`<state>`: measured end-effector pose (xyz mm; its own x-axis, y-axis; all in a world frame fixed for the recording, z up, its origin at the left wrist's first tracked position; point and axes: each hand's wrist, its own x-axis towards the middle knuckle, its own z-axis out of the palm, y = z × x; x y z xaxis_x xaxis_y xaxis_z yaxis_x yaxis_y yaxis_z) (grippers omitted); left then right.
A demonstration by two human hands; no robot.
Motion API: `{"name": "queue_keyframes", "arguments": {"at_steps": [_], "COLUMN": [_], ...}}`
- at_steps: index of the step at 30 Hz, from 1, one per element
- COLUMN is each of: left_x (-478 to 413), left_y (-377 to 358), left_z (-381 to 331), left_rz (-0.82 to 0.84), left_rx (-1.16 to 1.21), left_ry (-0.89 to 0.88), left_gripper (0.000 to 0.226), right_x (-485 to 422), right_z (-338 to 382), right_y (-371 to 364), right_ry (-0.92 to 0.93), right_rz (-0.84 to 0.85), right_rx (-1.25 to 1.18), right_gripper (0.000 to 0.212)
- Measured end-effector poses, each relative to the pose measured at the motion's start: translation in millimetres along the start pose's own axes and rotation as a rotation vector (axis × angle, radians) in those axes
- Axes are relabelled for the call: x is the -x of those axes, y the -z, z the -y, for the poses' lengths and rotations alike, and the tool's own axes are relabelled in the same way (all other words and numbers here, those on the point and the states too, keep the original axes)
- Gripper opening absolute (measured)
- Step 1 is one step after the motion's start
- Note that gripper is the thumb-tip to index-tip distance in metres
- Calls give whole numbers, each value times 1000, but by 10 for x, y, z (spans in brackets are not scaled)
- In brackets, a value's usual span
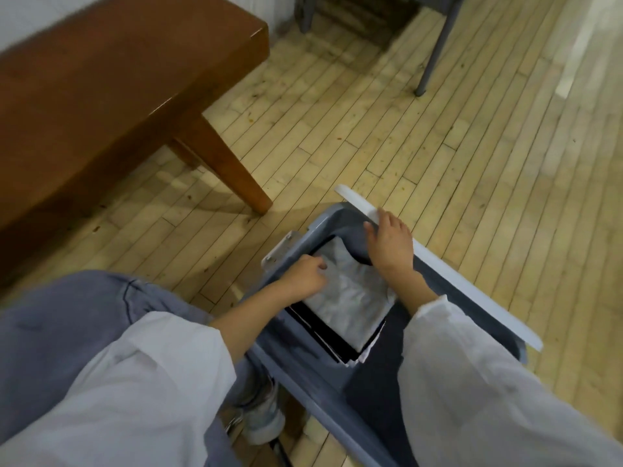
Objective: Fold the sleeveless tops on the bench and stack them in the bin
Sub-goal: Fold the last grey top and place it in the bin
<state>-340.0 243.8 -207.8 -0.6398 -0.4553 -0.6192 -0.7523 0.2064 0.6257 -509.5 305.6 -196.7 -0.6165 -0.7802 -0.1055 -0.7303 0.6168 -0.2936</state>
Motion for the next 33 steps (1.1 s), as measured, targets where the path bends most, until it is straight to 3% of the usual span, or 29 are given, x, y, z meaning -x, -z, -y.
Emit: {"name": "queue_keyframes", "arguments": {"at_steps": [5,9,11,16,19,24,29,33], "left_x": [187,291,335,420,506,666,770,754], "left_y": [114,231,281,432,459,377,307,285], "left_z": [61,122,118,46,180,522,776,801], "left_rz": [-37,-105,-142,-332,-425,-305,-163,-113], "left_rx": [111,281,413,714,626,415,86,57], "left_ry": [85,133,162,159,121,214,271,309], "left_gripper": [32,27,28,48,60,72,35,37], "right_x": [-75,4,180,911,1310,1893,2277,2351], "right_z": [-56,-43,25,466,747,1049,934,839], "right_y": [63,118,151,-59,-295,-564,-877,-977], "right_ry": [-49,-174,-117,64,94,107,118,194], "right_rz": [72,102,141,41,-11,-5,57,72], "right_rx": [74,-65,-49,-6,-11,-63,-121,-116], "right_gripper": [29,36,40,40,39,41,46,43]}}
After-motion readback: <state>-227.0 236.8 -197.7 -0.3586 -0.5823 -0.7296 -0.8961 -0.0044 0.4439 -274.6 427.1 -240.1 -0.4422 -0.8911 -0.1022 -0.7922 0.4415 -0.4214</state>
